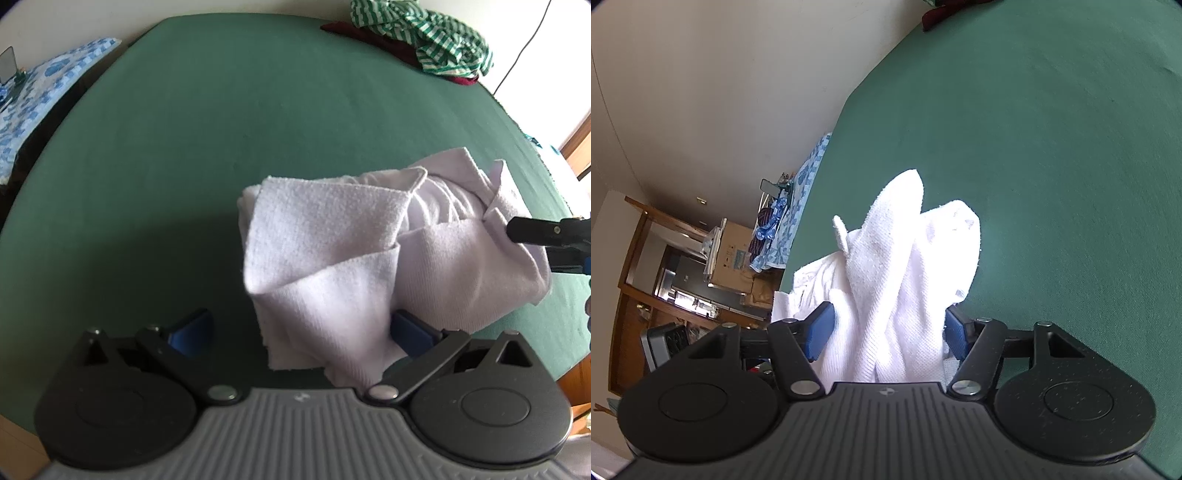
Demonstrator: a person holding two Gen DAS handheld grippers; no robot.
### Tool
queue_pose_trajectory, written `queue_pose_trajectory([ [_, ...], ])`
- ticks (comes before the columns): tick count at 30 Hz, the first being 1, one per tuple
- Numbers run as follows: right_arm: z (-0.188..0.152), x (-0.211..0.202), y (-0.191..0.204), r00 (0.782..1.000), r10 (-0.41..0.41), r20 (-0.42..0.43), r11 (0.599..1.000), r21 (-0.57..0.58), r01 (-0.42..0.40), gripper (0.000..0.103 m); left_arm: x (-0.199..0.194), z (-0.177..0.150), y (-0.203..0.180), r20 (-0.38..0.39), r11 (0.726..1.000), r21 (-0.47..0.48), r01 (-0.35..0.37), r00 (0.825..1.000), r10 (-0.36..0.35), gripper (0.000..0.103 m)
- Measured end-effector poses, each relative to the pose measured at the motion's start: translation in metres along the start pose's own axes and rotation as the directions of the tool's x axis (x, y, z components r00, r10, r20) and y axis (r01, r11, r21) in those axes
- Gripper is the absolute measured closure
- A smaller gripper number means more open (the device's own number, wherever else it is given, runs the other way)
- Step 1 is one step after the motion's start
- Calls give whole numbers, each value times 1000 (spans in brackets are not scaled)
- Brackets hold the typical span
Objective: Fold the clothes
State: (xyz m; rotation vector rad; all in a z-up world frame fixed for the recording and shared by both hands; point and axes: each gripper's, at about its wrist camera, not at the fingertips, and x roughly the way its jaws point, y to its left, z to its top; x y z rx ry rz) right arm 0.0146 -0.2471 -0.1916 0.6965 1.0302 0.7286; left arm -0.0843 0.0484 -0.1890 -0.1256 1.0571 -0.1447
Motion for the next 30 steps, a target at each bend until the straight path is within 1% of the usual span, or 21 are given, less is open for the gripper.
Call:
queue_pose_trajectory([
  [2,0,0,1,1000,-9,-4,1000,-9,8,41,-4,-4,5,2,999,4,34,999,-34,1],
  [4,-1,-2,2,1000,-19,-6,1000,-12,19,43,-11,-11,13,7,995,5,96,995,-96,1],
  [6,-4,-3,0,1000,-12,-7,1000,2,12,44,-17,-15,20,15,987,-5,158,987,-158,1],
  [8,-6,-6,-5,1000,-3,-4,1000,24,3,47,-20,-18,25,24,976,-22,218,976,-218,1],
  [13,-5,-8,-10,1000,13,-7,998,66,-12,47,-6,-11,28,55,938,-84,336,942,-332,1],
  [16,-4,-11,-10,1000,8,-10,998,62,-7,47,2,-9,35,73,907,-117,406,914,-400,1],
  [19,-5,-13,-9,1000,-2,-10,999,53,2,47,5,-7,43,100,880,-146,452,892,-441,1],
  [20,-5,-14,-9,1000,-4,-9,999,52,5,47,6,-7,47,109,867,-165,469,883,-457,1],
  [23,-6,-14,-9,1000,-6,-7,998,56,6,47,11,-9,63,154,806,-258,533,846,-510,1],
  [25,-6,-14,-9,1000,-6,-7,998,58,7,47,14,-11,70,178,766,-303,567,823,-539,1],
  [26,-6,-14,-9,1000,-7,-7,998,58,7,47,16,-11,72,186,752,-316,579,815,-549,1],
  [27,-6,-14,-9,1000,-8,-9,998,57,8,47,17,-11,72,192,743,-320,587,809,-556,1],
  [30,-6,-15,-9,1000,-8,-14,998,60,9,47,18,-10,70,203,734,-317,600,800,-565,1],
])
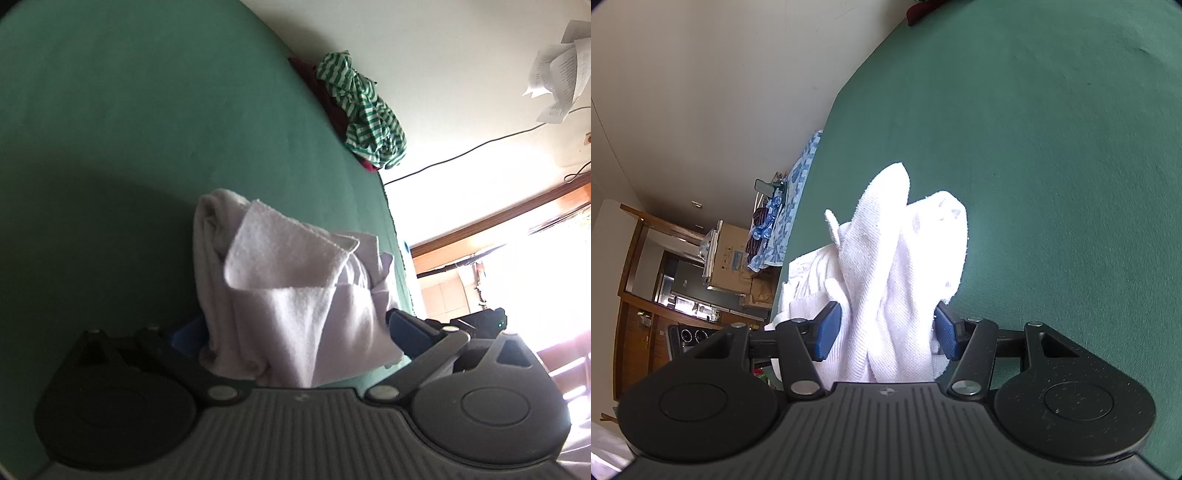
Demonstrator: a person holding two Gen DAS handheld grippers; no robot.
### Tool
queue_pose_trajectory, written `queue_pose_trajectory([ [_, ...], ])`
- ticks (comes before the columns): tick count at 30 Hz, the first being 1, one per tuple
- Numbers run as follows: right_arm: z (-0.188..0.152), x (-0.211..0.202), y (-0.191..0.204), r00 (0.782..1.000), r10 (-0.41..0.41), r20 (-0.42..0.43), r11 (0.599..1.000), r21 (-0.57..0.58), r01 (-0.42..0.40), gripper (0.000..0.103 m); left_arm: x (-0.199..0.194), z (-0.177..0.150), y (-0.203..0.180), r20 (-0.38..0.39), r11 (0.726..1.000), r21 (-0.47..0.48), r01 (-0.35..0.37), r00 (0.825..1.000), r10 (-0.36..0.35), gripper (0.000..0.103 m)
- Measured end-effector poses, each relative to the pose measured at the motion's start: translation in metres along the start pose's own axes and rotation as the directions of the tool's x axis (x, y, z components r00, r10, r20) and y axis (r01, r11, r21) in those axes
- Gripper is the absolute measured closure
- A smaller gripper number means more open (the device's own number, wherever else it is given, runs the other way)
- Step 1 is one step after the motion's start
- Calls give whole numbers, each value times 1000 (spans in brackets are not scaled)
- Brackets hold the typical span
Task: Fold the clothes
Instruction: 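Close the left gripper on the T-shirt bundle while the right gripper pinches its other end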
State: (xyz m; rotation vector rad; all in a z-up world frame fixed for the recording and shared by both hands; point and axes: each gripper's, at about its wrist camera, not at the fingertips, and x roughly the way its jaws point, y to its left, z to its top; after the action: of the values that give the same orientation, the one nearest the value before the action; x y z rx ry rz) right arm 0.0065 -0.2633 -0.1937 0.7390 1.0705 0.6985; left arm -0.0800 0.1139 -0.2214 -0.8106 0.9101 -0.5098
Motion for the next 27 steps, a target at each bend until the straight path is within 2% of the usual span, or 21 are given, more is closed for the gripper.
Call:
queue_pose_trajectory([
  [5,1,2,1,1000,-1,0,1000,6,1,47,0,1,1,4,1000,14,25,1000,-25,1],
  [11,-1,2,2,1000,-7,8,1000,12,7,47,6,1,-2,2,996,79,37,999,-37,1],
  [18,-1,4,5,1000,-11,3,1000,23,11,47,6,7,0,-14,998,46,40,999,-39,1],
  [25,0,3,-2,1000,24,-7,997,68,-23,45,8,26,9,-104,997,-41,65,992,-69,1],
  [27,1,4,0,1000,28,-11,998,64,-27,38,10,30,10,-121,996,-66,62,990,-70,1],
])
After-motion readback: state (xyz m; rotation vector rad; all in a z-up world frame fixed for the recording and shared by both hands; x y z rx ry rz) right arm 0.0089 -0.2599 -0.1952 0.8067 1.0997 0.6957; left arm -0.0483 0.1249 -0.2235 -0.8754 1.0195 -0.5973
